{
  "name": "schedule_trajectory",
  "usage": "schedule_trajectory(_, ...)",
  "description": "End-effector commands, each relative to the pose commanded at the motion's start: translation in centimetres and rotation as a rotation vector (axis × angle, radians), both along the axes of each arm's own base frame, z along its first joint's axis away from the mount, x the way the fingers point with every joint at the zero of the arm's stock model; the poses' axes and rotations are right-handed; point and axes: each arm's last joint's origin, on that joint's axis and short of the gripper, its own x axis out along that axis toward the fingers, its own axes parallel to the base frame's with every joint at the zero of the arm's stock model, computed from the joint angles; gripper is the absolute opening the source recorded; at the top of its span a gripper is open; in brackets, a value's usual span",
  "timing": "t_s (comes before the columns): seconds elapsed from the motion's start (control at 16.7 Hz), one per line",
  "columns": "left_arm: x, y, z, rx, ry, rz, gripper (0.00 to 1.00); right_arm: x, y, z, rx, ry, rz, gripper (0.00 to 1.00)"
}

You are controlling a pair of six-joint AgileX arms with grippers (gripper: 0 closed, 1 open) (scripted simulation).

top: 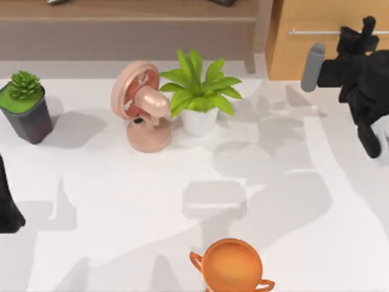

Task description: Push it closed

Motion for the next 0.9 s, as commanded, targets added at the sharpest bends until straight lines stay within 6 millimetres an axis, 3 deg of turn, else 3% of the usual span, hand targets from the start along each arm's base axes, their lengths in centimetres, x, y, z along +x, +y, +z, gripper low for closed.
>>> schedule_trajectory(0.54, 0.0, 0.0, 0.0, 0.0, 0.0, 0.0, 1.0, 0.0, 0.0, 0.0, 0.0, 0.0, 0.0, 0.98)
schedule_trajectory(0.9, 0.0, 0.0, 0.0, 0.0, 0.0, 0.0, 1.0, 0.0, 0.0, 0.0, 0.0, 0.0, 0.0, 1.0)
